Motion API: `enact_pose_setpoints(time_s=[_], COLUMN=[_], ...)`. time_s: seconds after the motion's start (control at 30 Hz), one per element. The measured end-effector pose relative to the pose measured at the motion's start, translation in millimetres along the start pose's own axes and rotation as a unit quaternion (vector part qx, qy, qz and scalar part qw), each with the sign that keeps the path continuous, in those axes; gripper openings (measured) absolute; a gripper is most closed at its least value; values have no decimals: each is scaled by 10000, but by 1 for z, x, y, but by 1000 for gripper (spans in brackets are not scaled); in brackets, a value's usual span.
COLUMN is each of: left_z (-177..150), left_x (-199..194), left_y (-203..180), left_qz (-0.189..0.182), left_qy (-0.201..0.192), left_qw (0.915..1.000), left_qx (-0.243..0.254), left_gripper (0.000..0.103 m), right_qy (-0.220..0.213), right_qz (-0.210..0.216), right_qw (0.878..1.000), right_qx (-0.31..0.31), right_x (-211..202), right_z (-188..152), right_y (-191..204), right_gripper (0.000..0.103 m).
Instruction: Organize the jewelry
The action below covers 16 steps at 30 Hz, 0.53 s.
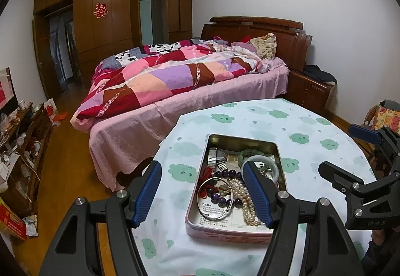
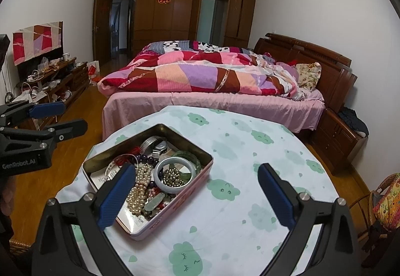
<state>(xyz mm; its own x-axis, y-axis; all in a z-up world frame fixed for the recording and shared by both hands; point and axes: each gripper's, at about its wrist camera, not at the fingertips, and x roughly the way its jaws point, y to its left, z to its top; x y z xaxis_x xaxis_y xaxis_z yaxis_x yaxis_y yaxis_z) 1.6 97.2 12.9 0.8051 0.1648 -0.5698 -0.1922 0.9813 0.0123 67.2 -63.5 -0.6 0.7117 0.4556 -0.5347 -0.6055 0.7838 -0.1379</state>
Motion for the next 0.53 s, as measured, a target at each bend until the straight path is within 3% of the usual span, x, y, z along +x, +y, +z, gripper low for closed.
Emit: enact_pose_setpoints(time_s=[0.2,0.3,0.53], left_z=[0,-1,-1], left_x=[0,-1,2], left_y=[1,1,1], left_qz=[102,177,120], left_qy=[-28,-78,-55], left_qw=[9999,9998,9999], left_qx=[3,27,18], left_gripper=[69,81,81], right_qy=[6,8,32], right_qz=[5,-2,-9], right_qw=[10000,10000,10000], right_qx=[2,-4,-1], right_x=[1,0,3], right_z=[-3,-4,-9], right_y=[1,1,2], right_gripper=[100,100,100])
